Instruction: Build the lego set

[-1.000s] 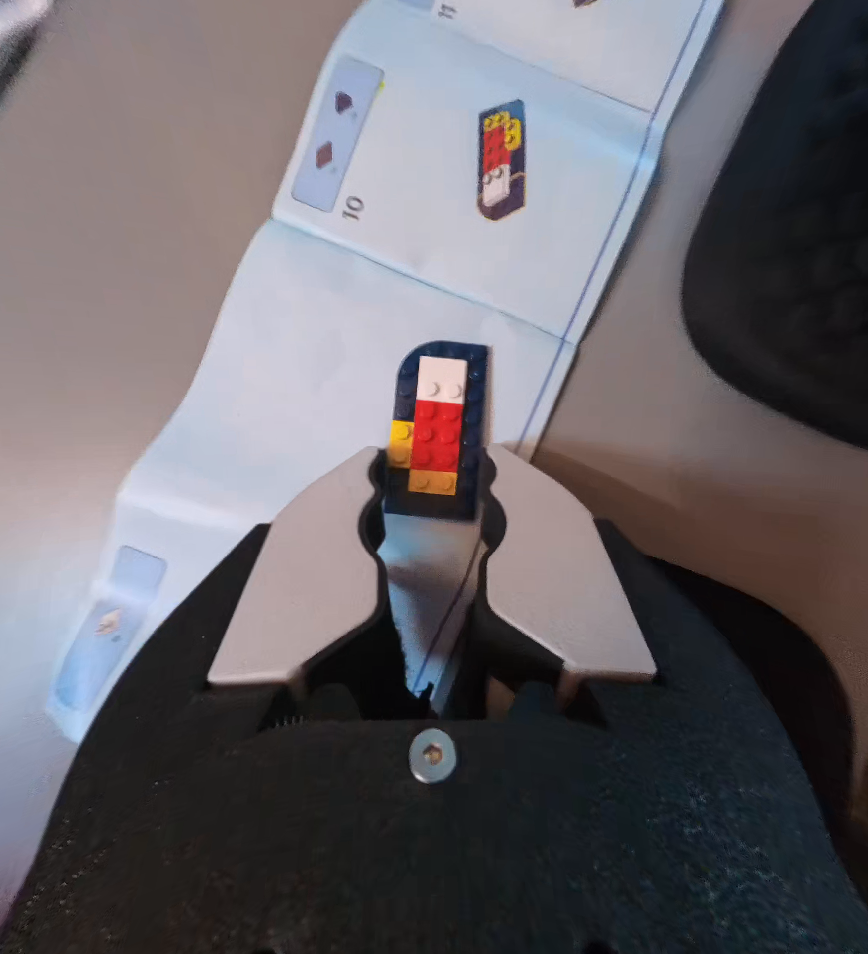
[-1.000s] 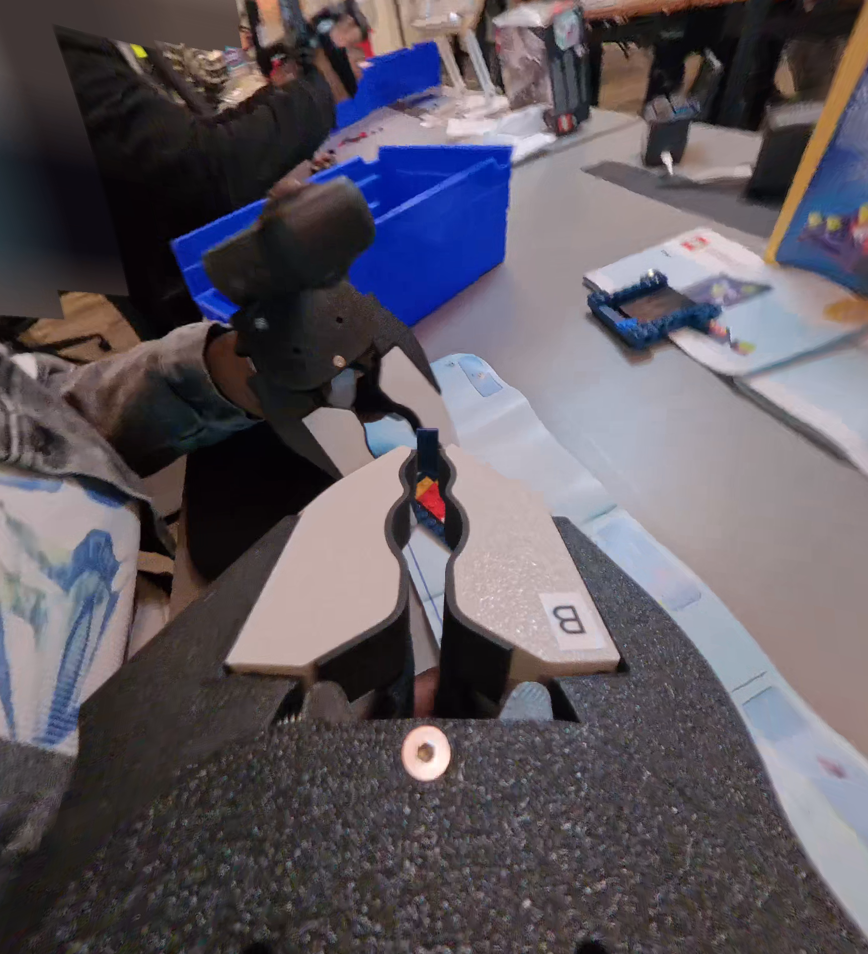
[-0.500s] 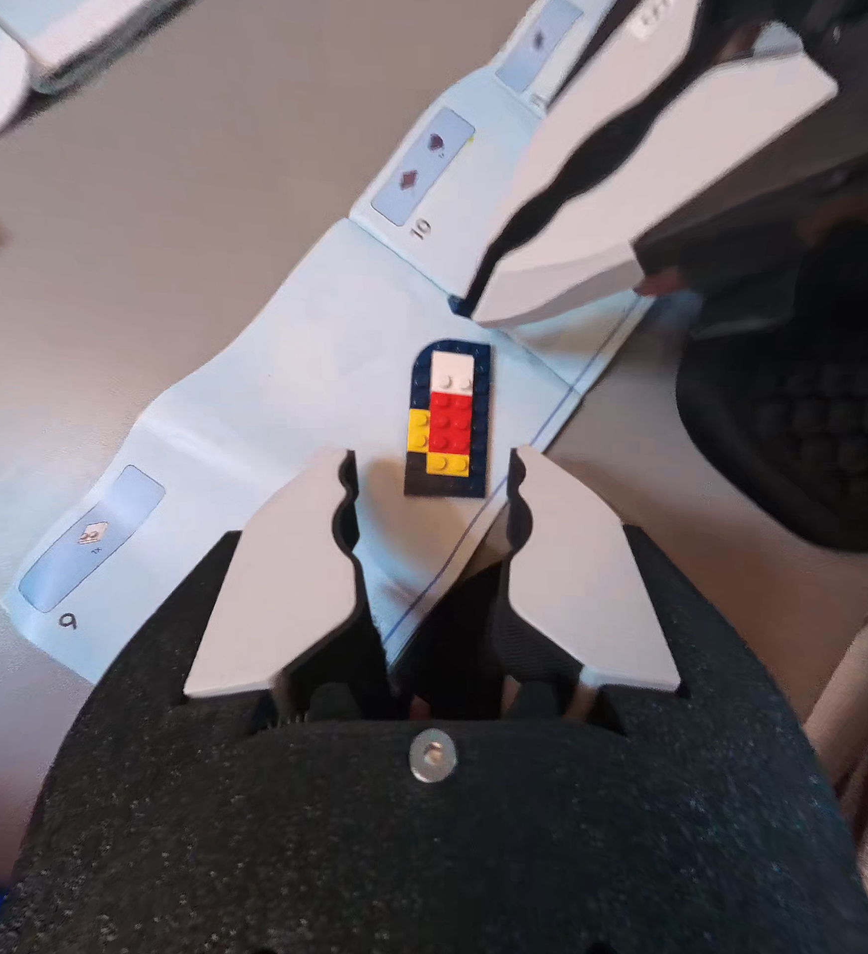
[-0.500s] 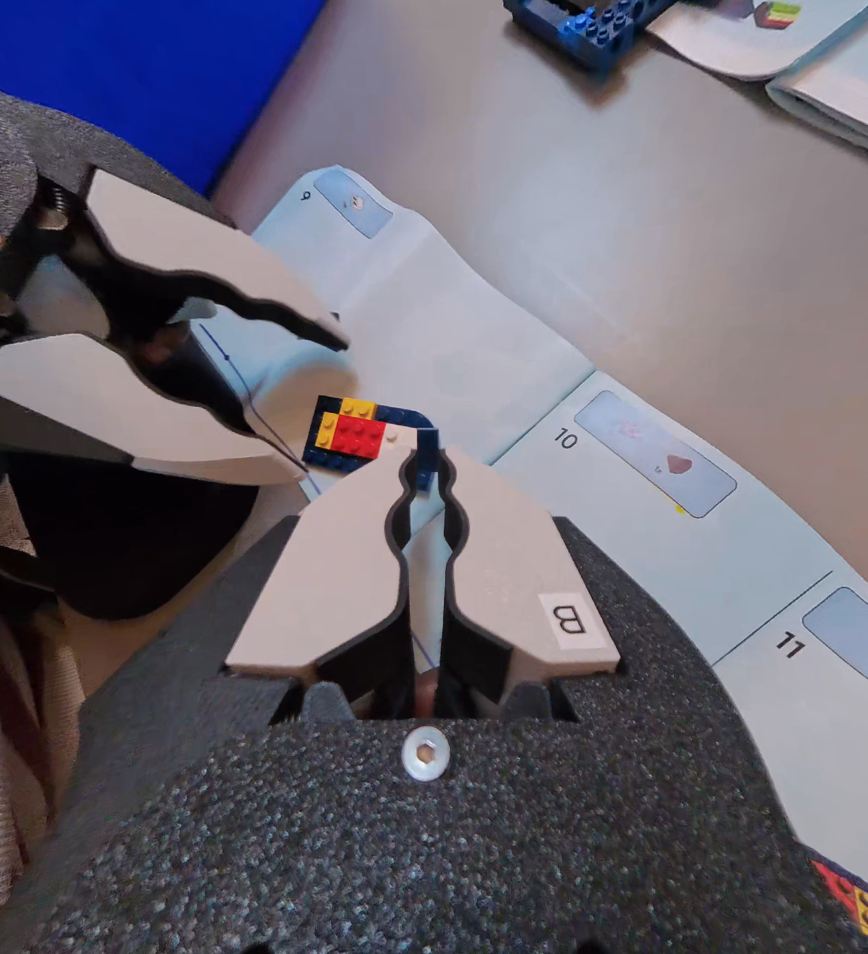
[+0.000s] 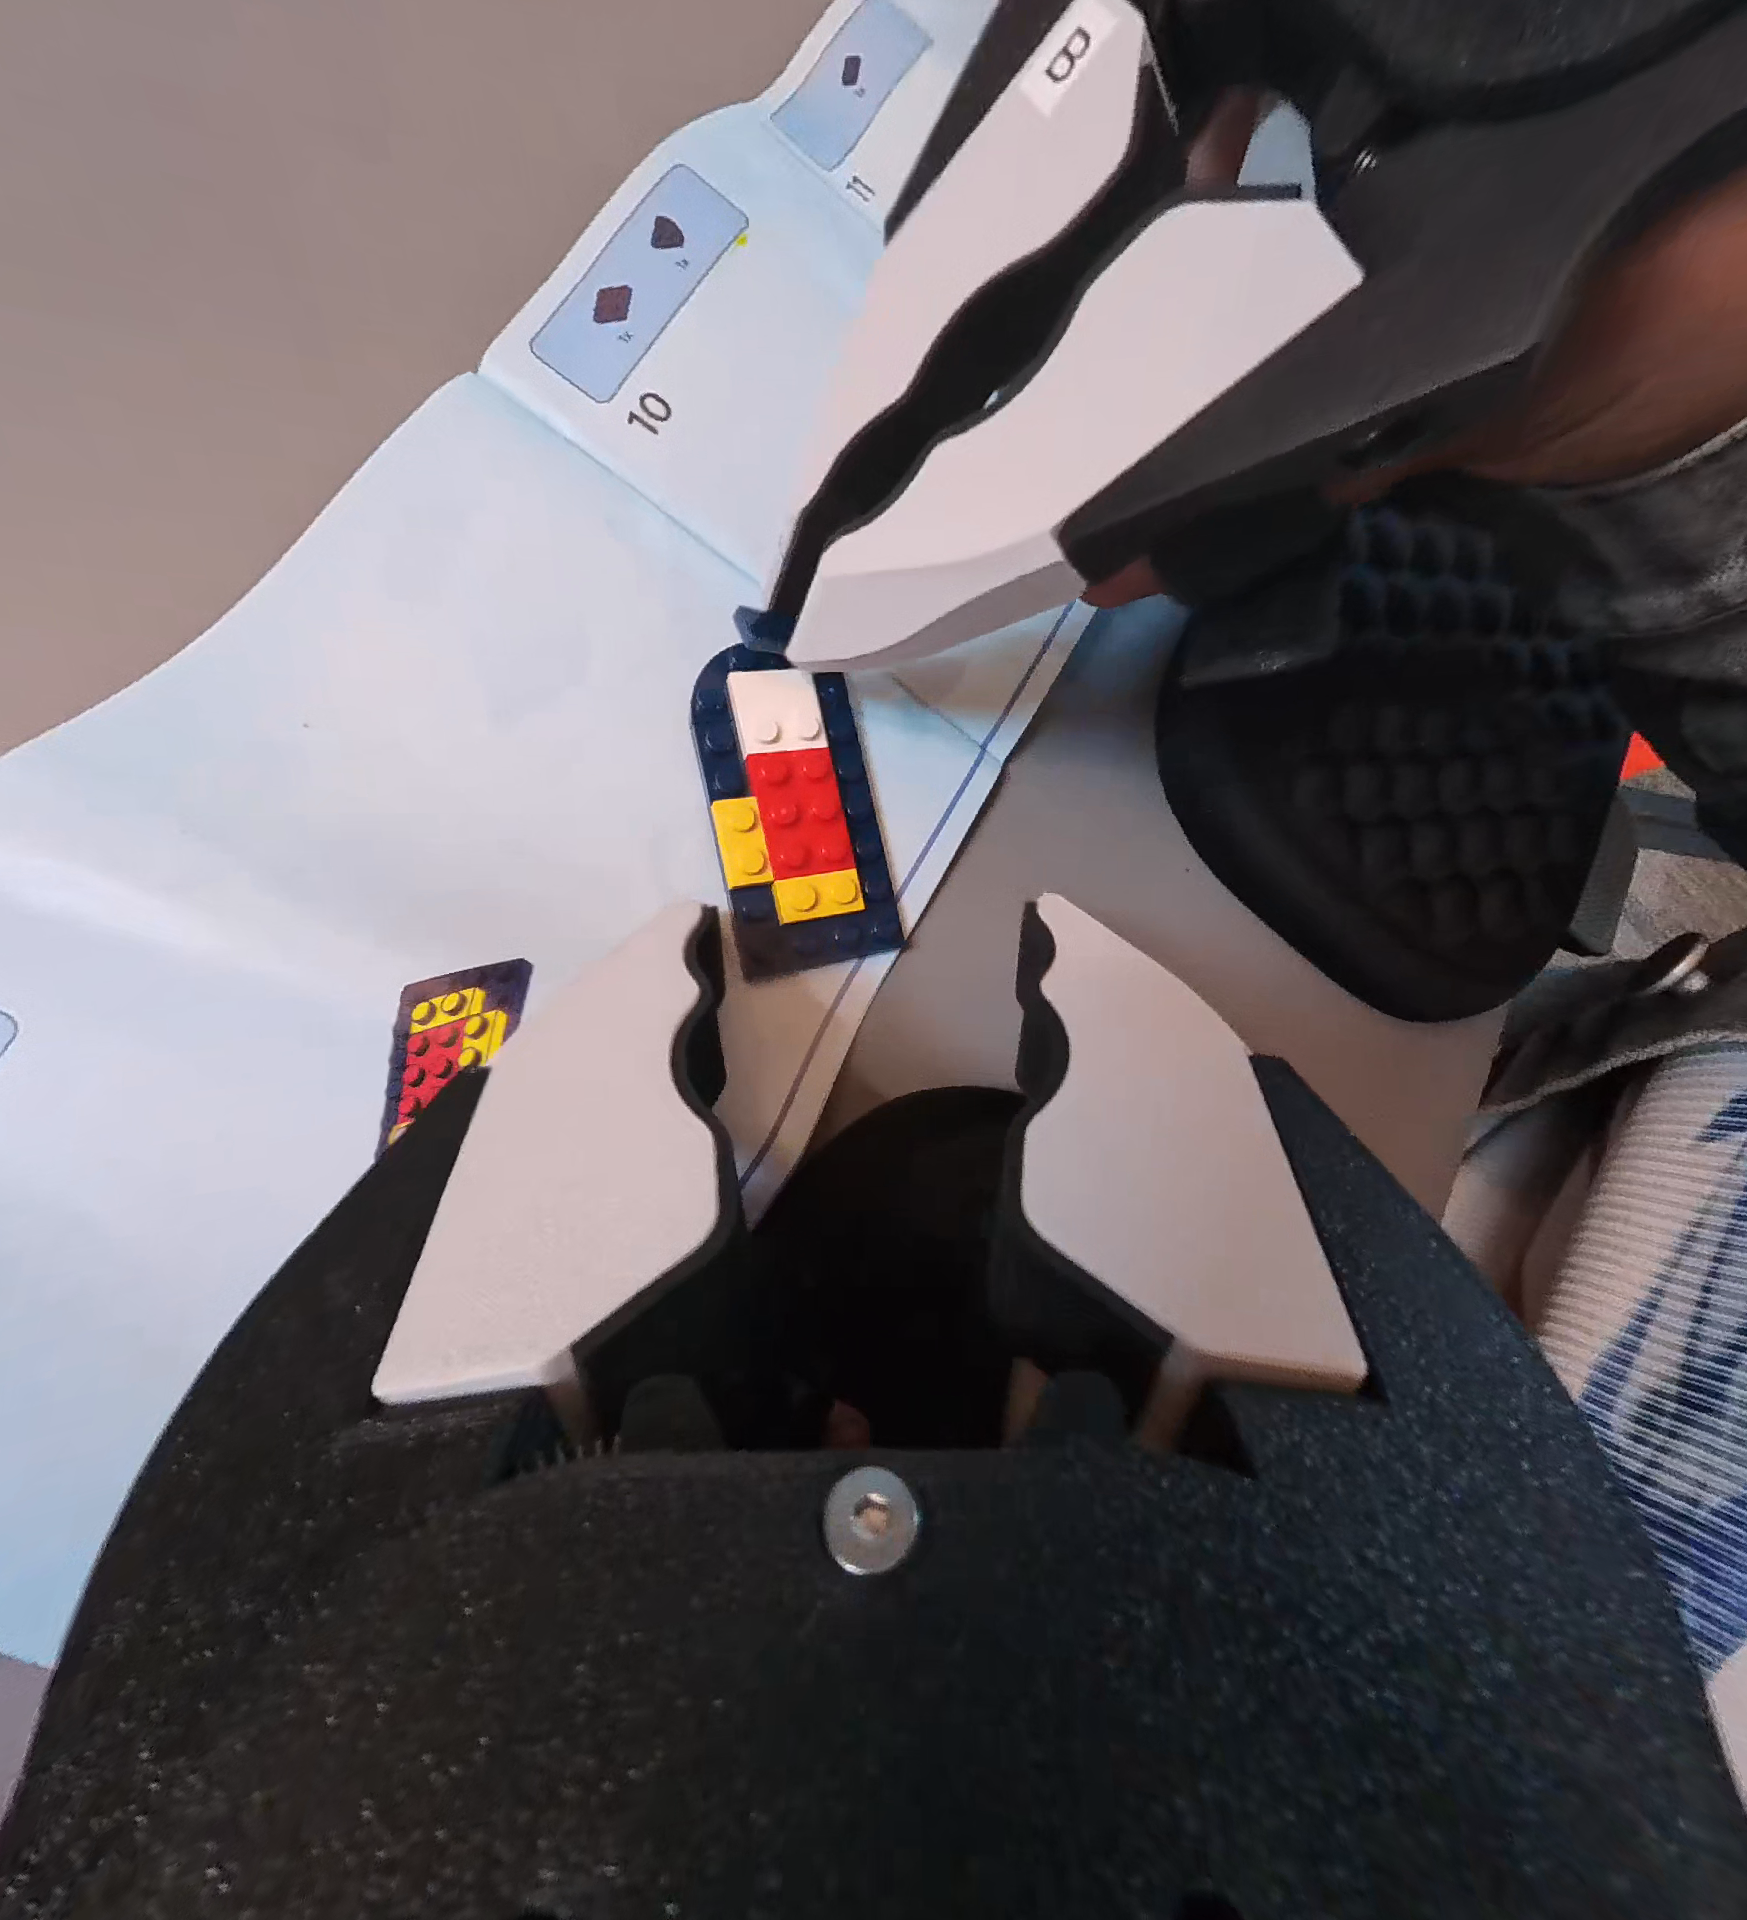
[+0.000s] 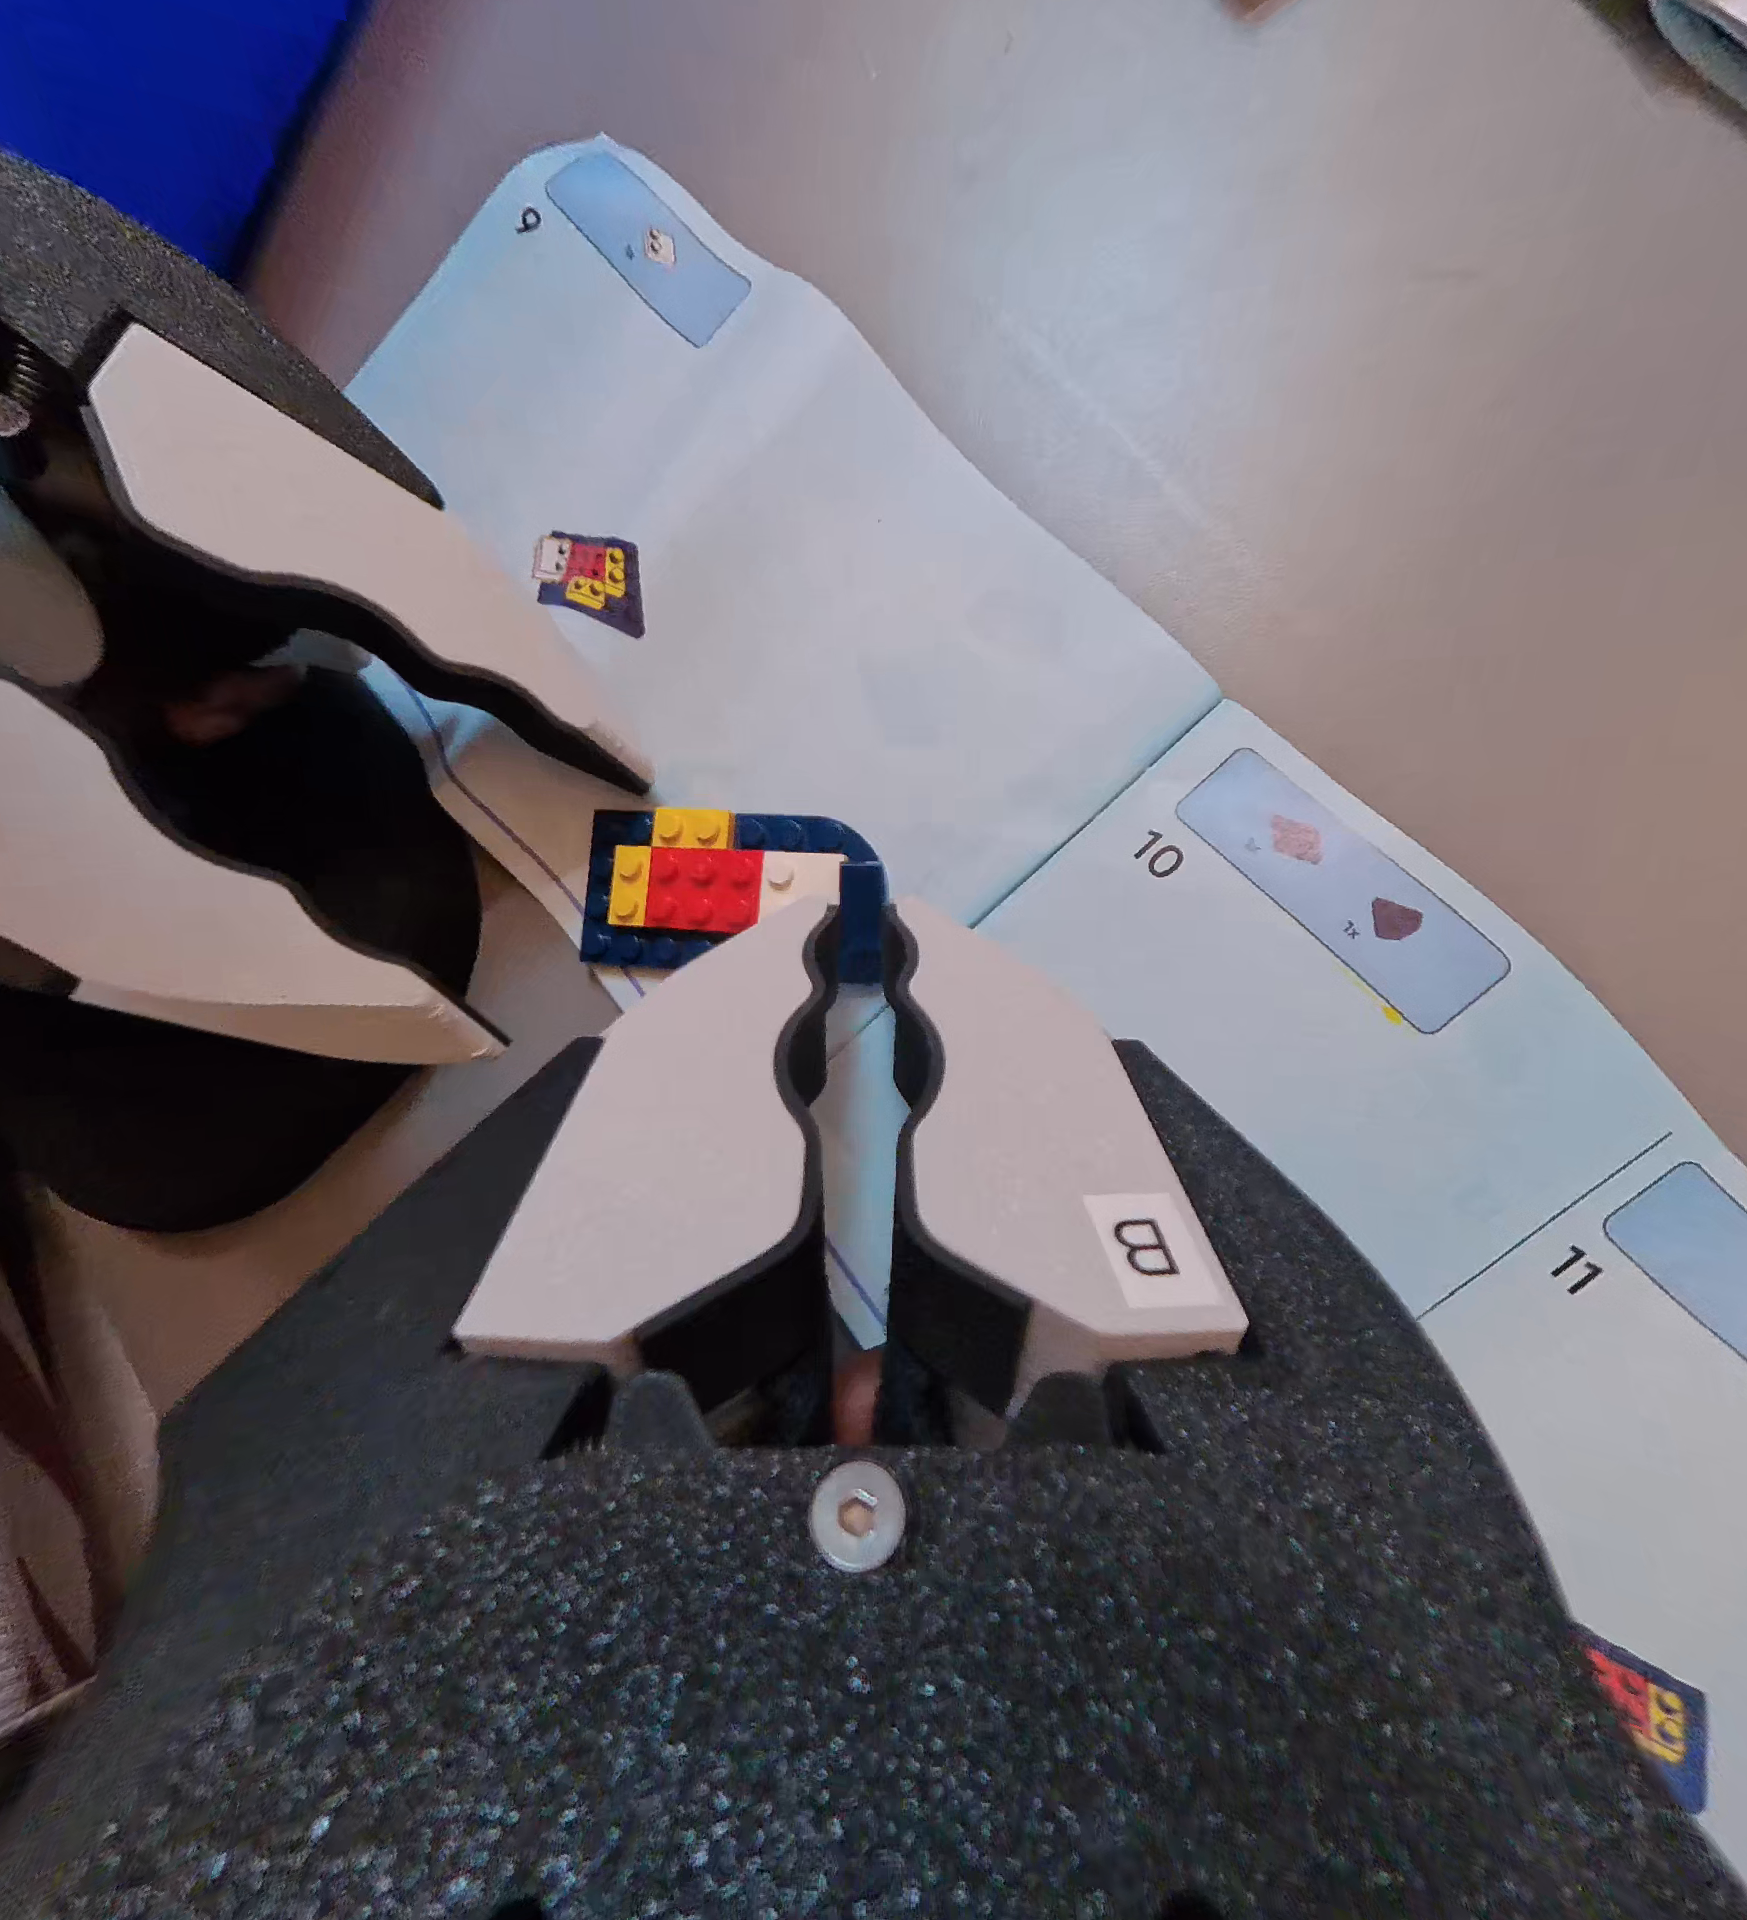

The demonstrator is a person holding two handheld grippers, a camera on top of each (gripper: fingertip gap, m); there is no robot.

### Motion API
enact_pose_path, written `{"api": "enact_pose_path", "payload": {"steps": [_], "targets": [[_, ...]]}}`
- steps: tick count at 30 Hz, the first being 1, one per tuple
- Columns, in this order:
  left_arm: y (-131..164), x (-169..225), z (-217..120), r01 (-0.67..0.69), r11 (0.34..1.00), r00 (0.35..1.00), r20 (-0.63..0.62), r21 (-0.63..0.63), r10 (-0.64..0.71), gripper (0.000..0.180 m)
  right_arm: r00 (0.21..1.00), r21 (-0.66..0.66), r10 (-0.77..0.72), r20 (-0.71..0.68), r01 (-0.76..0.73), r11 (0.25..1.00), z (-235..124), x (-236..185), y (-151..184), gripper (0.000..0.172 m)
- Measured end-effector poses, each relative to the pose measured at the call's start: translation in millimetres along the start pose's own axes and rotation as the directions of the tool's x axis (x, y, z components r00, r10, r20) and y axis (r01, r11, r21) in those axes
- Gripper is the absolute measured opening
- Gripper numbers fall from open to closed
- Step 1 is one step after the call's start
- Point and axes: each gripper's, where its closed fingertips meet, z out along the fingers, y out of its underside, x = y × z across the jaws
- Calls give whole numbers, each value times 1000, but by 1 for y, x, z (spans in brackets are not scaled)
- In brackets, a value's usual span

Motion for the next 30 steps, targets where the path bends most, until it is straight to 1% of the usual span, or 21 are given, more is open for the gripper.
{"api": "enact_pose_path", "payload": {"steps": [8,19,30], "targets": [[0,2,0,12,1000,999,-37,10,-11,53,1000,-31,-2,3,2,1000,1,0,0,7],[0,4,-1,8,1000,999,-53,10,-8,52,1000,-54,-5,3,6,999,3,0,2,8],[0,4,0,13,1000,998,-62,4,-13,52,1000,-40,-1,30,2,999,1,-2,-2,11]]}}
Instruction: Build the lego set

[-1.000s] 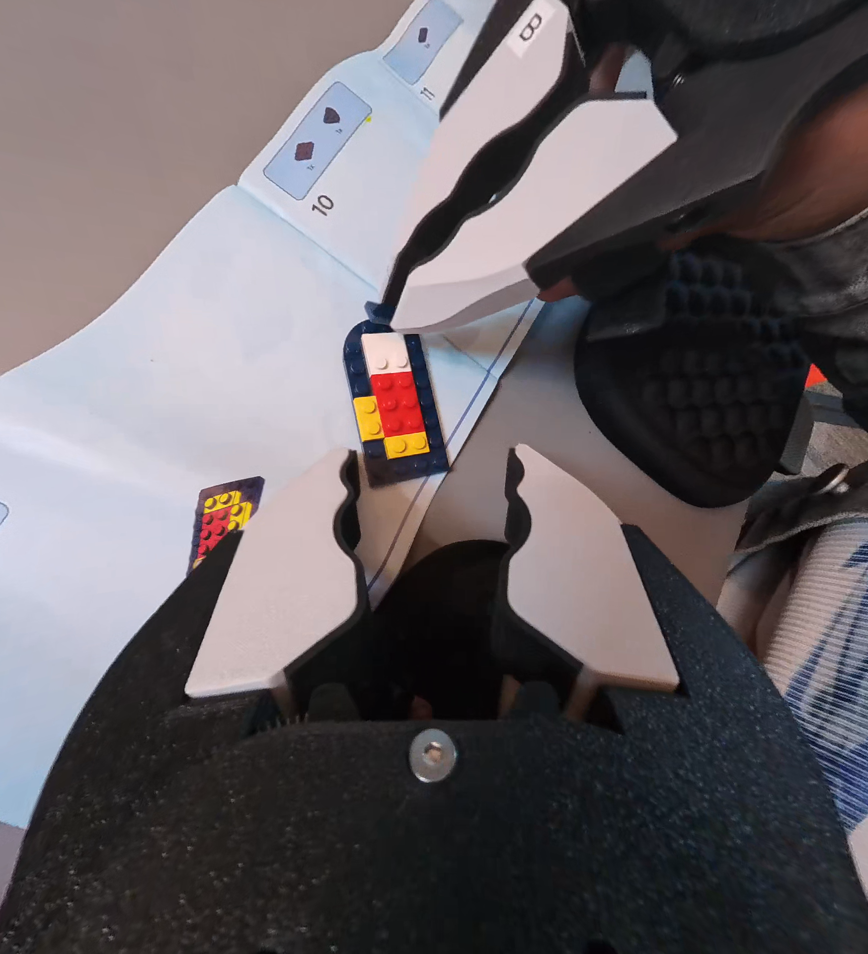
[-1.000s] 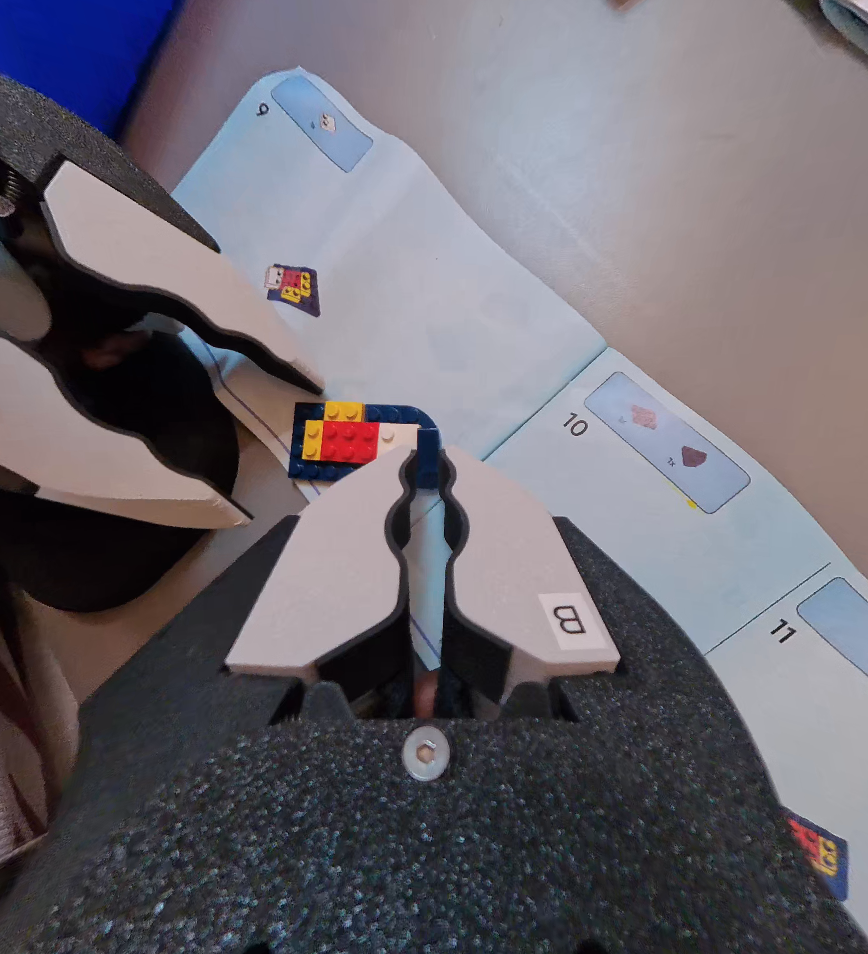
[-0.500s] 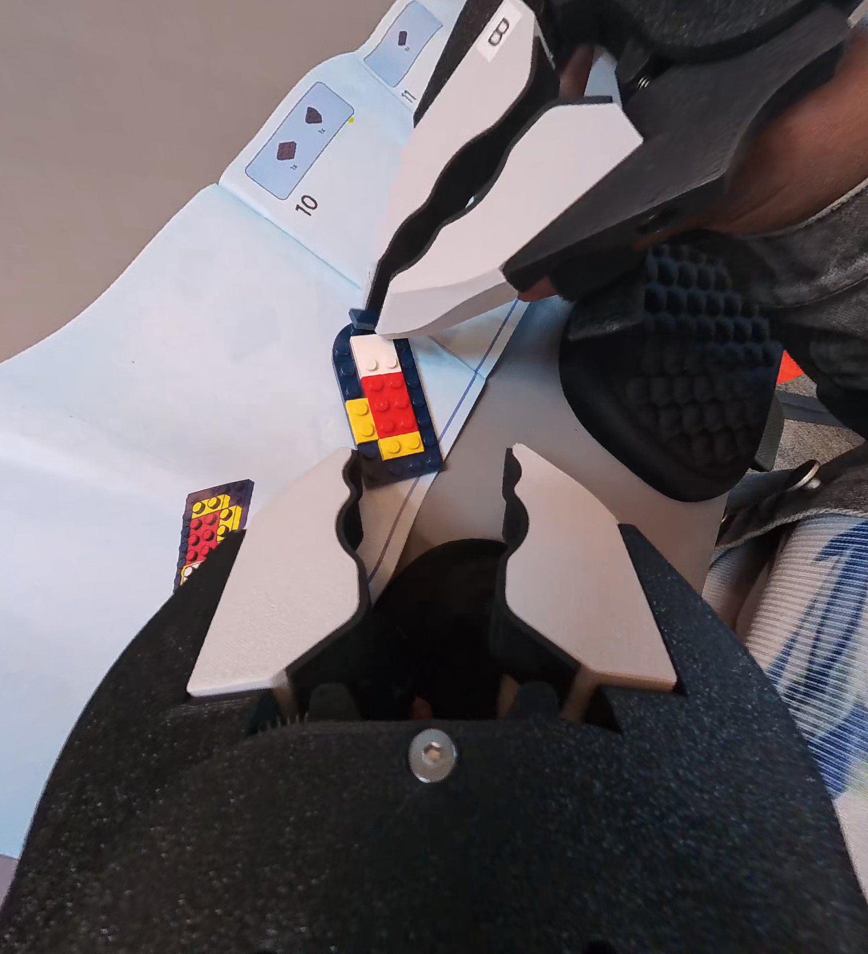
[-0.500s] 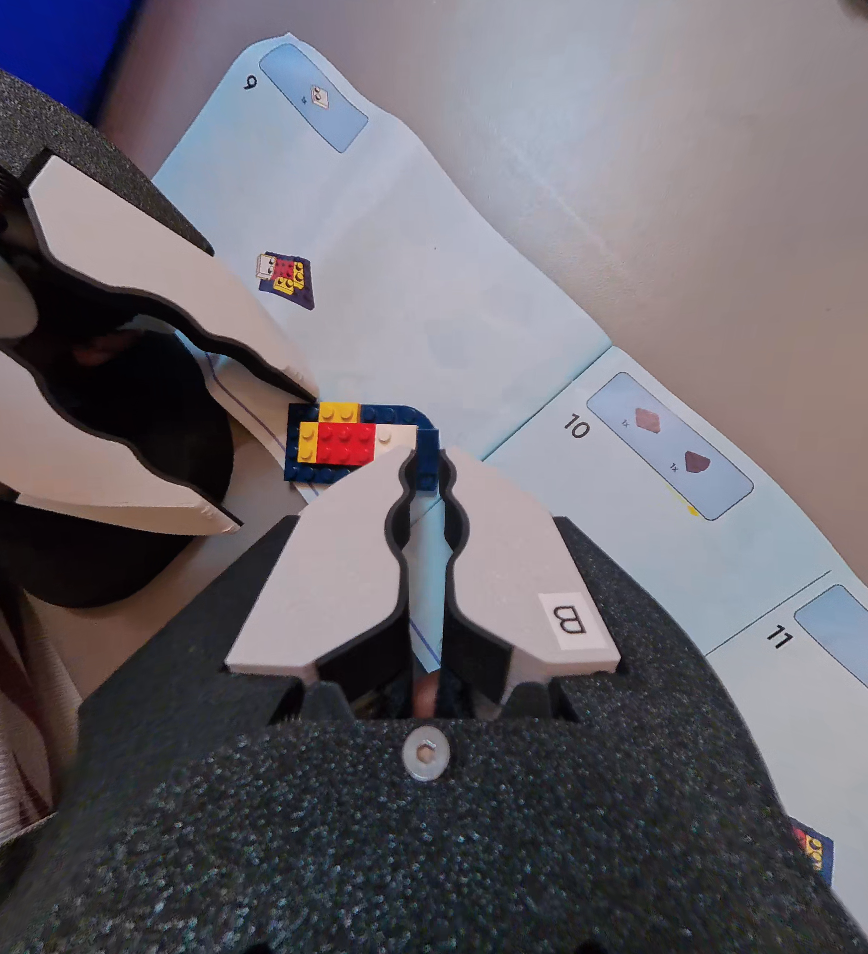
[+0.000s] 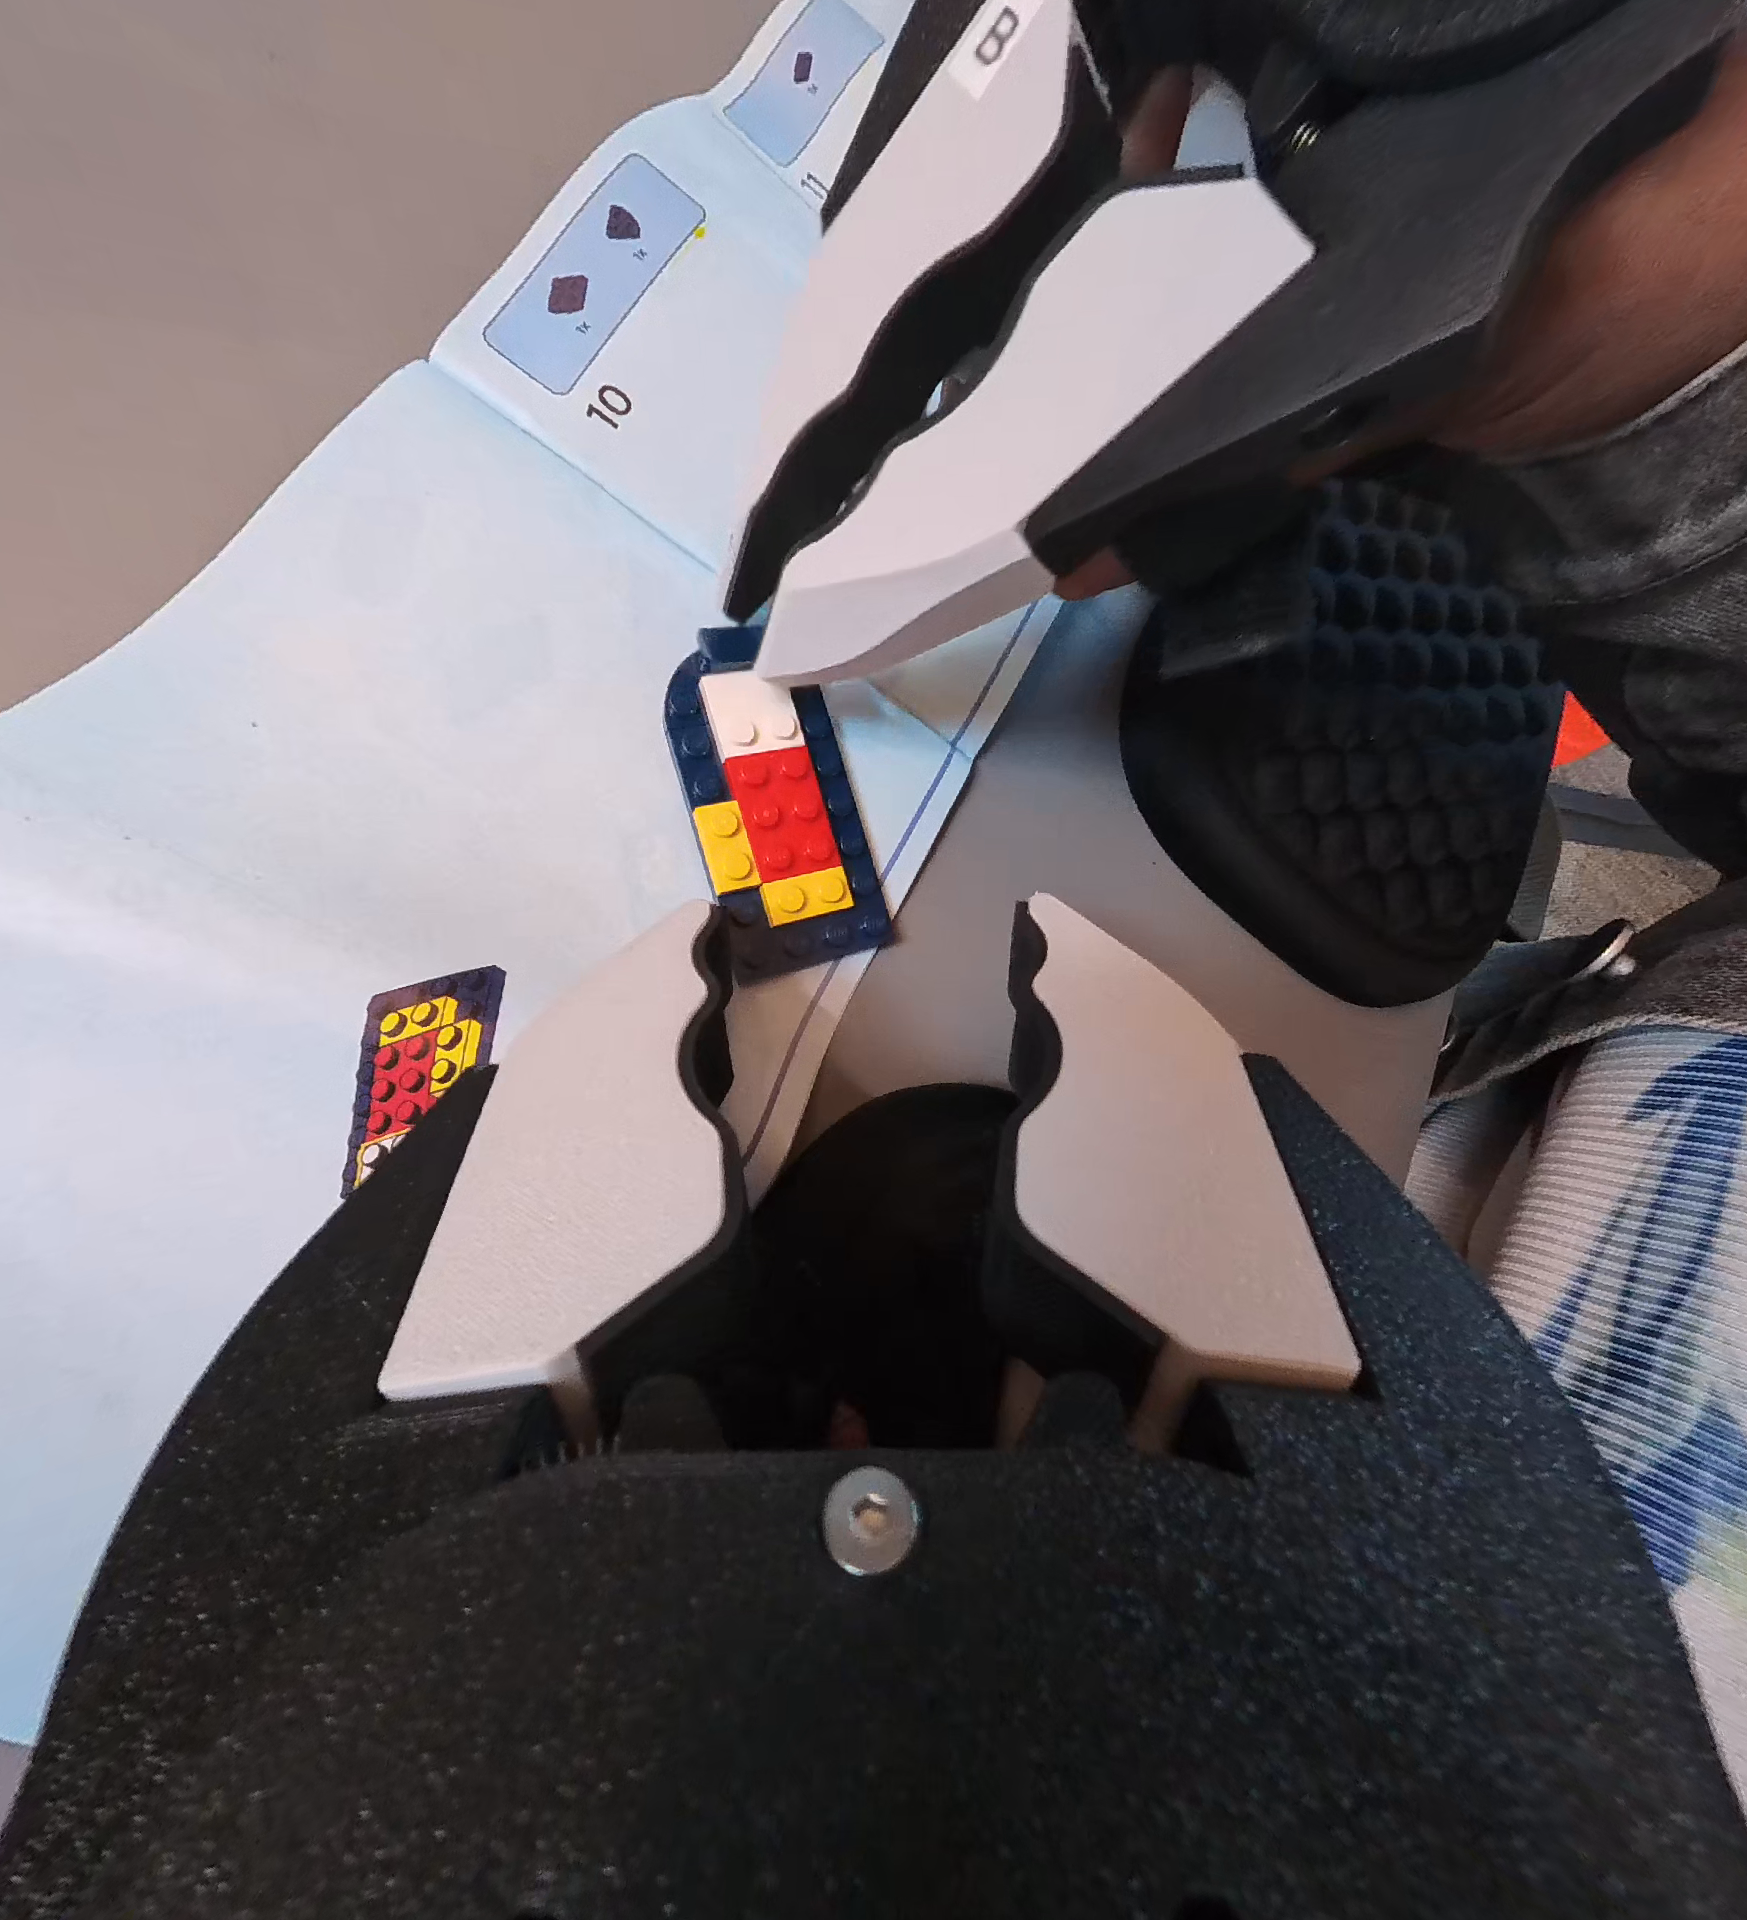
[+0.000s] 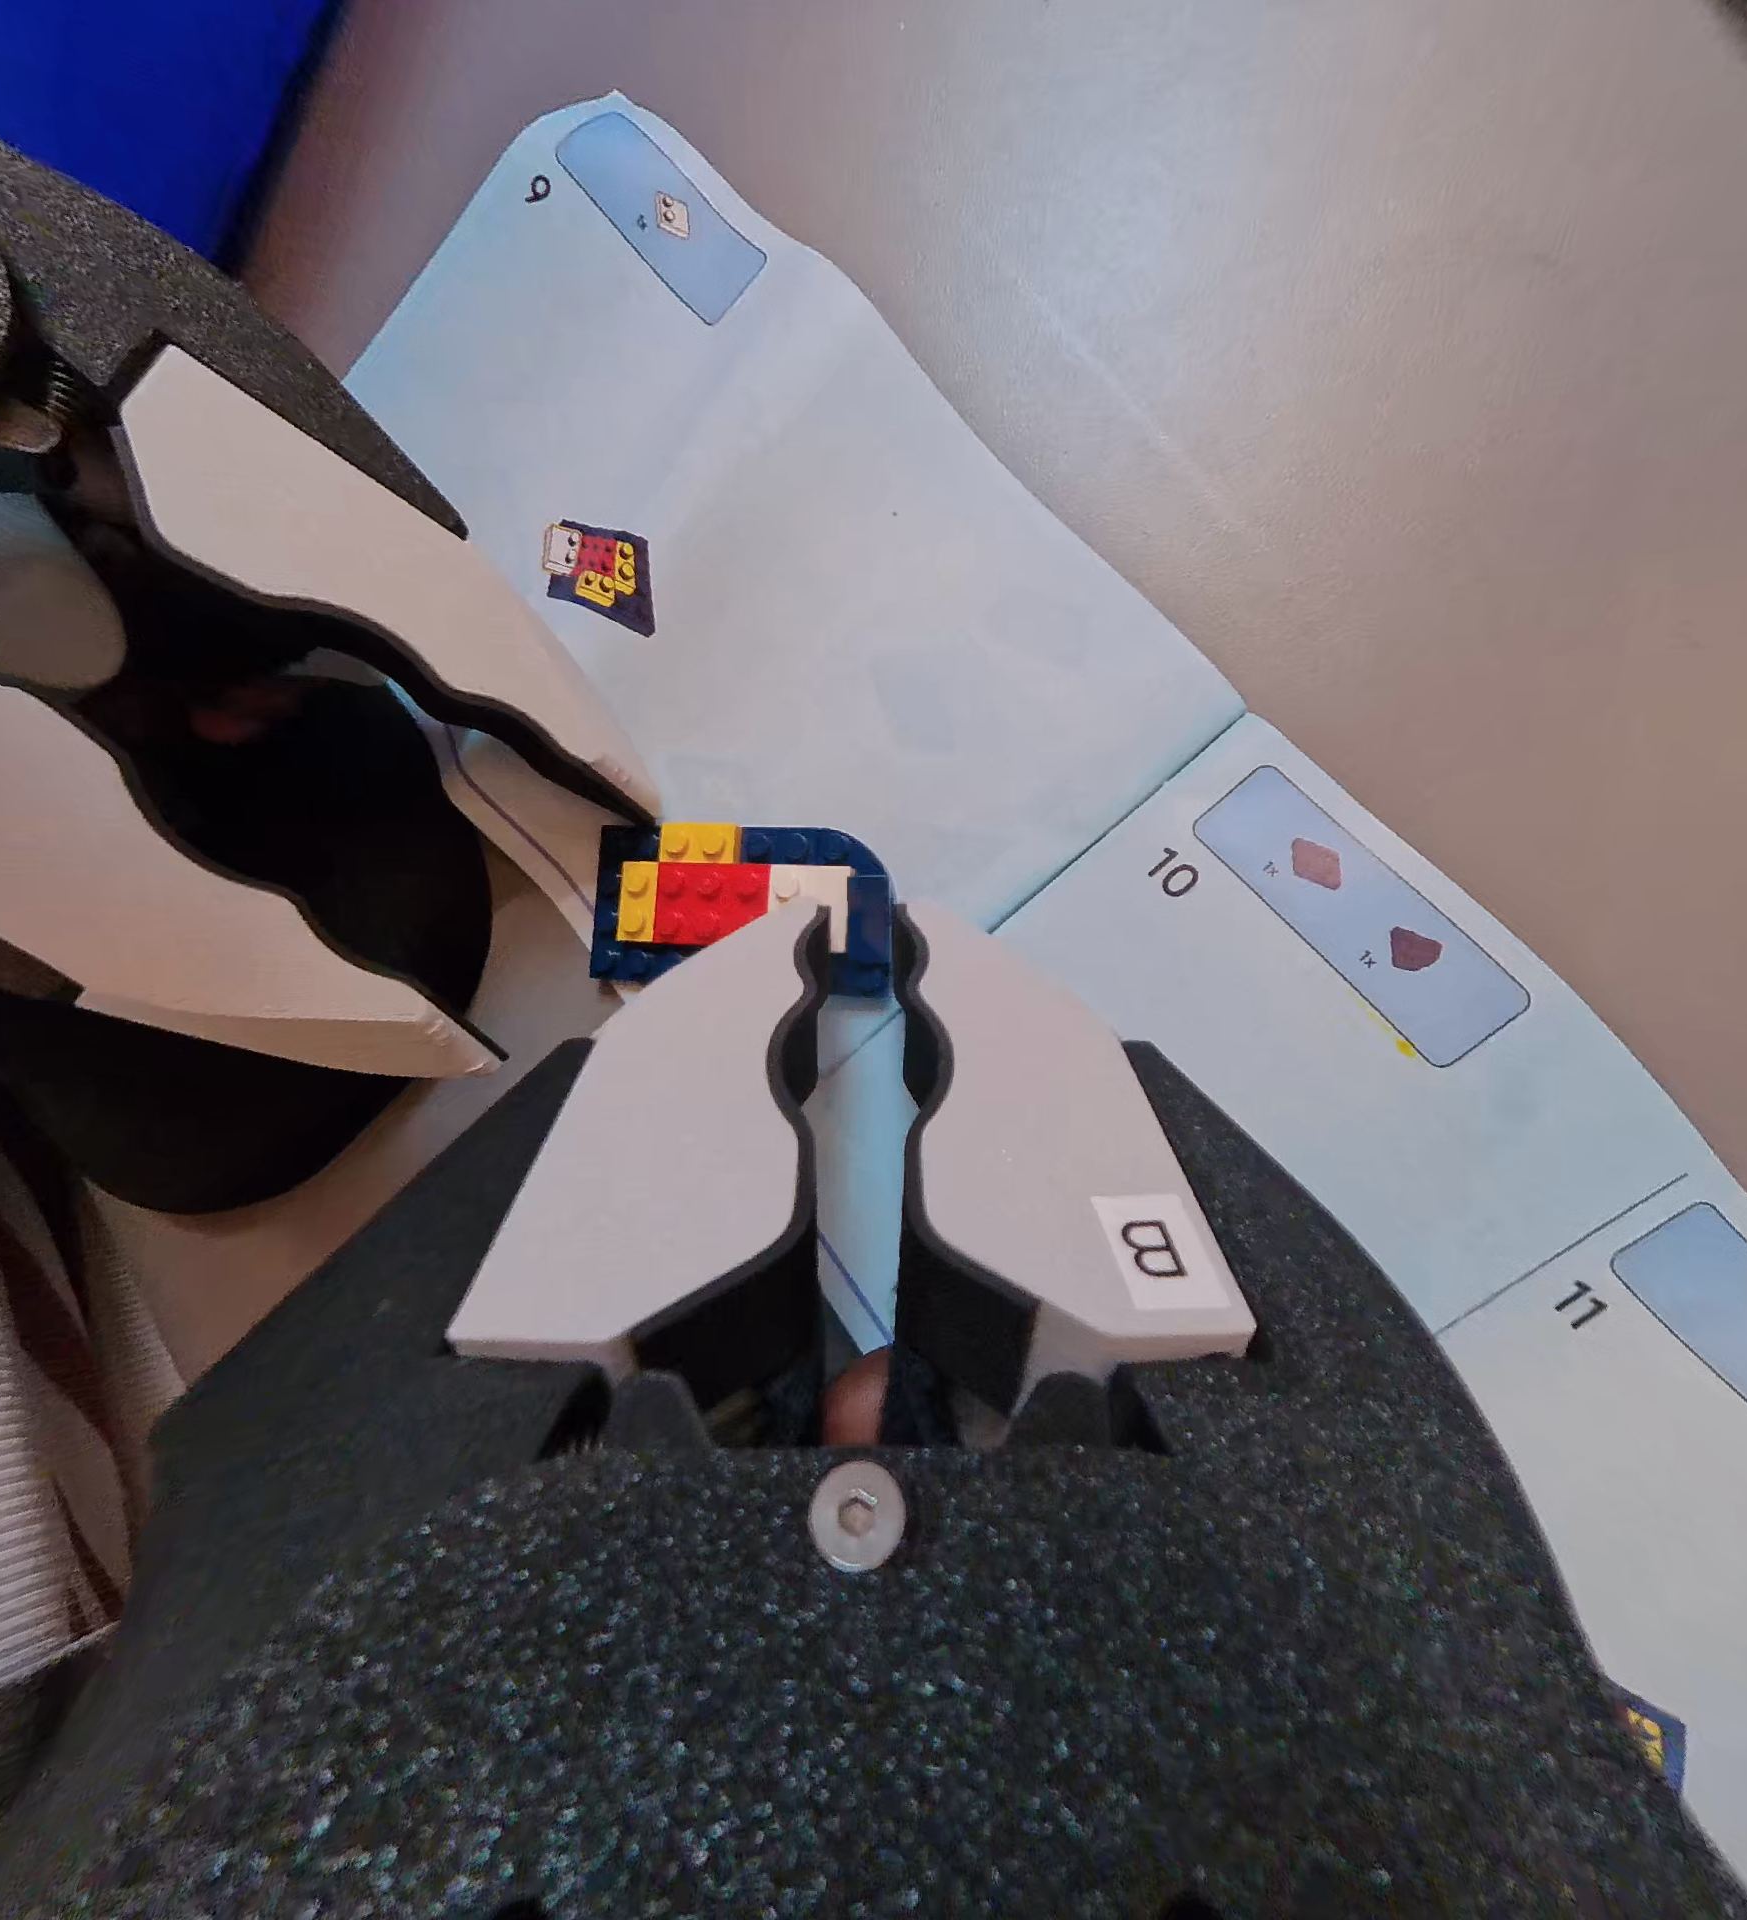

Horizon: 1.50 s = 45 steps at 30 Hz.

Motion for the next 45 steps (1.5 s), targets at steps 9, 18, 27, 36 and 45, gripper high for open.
{"api": "enact_pose_path", "payload": {"steps": [9,18,27,36,45], "targets": [[-7,-4,-2,-50,999,996,78,19,48,57,997,159,24,75,-35,987,-30,2,-14,12],[-10,-12,8,-77,996,974,213,-37,83,51,992,301,10,126,-48,952,-55,5,-13,12],[-5,-21,14,-108,985,929,338,-134,148,50,988,337,-7,154,-46,940,-67,13,-3,12],[-5,-25,11,-101,984,924,352,-147,147,40,987,342,5,158,-59,938,-67,19,1,12],[-3,-23,11,-130,978,921,346,-161,179,46,988,345,10,157,-64,936,-66,19,1,12]]}}
